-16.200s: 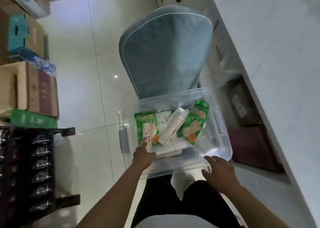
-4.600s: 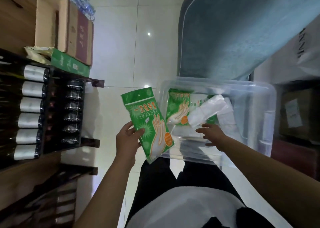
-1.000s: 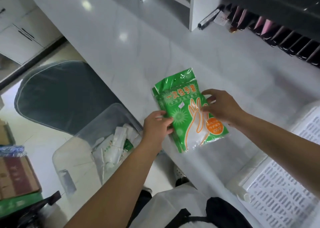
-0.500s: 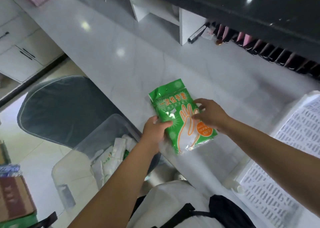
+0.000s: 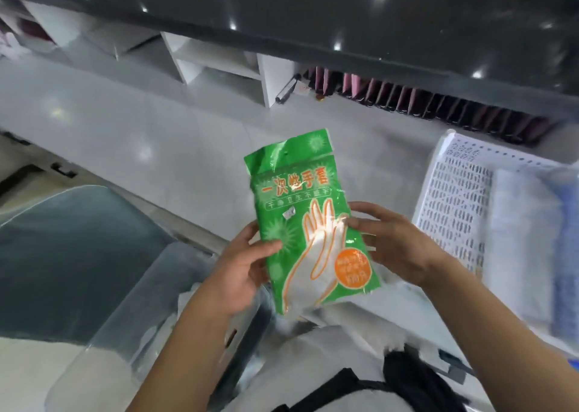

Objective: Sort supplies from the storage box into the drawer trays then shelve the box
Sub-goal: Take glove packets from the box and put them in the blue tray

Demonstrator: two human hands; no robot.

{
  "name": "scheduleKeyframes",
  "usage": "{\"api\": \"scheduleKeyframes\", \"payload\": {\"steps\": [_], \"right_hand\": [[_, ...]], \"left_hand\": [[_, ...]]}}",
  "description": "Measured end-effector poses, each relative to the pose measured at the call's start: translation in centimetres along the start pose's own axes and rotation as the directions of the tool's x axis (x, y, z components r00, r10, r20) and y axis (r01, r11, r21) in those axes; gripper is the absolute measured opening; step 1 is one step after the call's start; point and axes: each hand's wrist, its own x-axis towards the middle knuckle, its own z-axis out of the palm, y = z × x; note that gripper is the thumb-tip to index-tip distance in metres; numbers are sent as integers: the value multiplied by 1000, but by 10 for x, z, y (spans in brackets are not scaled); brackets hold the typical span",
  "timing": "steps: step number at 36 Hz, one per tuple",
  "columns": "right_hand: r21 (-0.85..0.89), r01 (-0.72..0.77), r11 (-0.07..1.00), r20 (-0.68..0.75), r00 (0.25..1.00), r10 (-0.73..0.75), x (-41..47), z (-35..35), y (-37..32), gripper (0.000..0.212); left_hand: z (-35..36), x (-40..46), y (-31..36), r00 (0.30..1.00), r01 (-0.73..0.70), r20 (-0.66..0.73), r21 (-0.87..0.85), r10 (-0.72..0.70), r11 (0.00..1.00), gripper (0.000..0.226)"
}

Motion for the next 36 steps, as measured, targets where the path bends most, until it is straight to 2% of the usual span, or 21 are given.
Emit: {"api": "scheduleKeyframes", "payload": {"steps": [3, 5, 9, 12, 16, 21, 25, 30, 36], "right_hand": [[78, -9, 997, 9, 1000, 9, -35, 2, 23, 40], [121, 18, 992, -20, 1000, -15, -62, 7, 39, 40], [95, 99, 990, -192, 978, -80, -120, 23, 67, 37], [56, 125, 991, -294, 950, -103, -166, 33, 88, 33], [38, 152, 988, -458, 881, -118, -228, 42, 110, 31], [13, 204, 979, -591, 791, -157, -290, 38, 126, 33], [36, 240, 970, -574, 799, -177, -321, 20, 134, 35], [32, 268, 963, -571, 795, -203, -340, -22, 141, 28], [23, 319, 948, -561, 788, -252, -386, -100, 137, 34]], "left_hand": [[3, -19, 2, 997, -17, 71, 74, 12, 997, 52], [4, -32, 2, 991, -10, 132, 137, -8, 991, 55], [7, -54, -14, 952, 24, 296, 180, -77, 983, 62], [11, -66, -38, 890, 78, 430, 183, -151, 980, 61], [32, -79, -72, 813, 153, 524, 232, -256, 961, 62], [72, -100, -100, 762, 178, 553, 322, -338, 930, 63], [103, -112, -115, 728, 168, 586, 351, -356, 921, 68], [144, -121, -137, 760, 113, 560, 386, -330, 916, 71], [224, -131, -181, 790, 48, 551, 382, -269, 923, 70]]}}
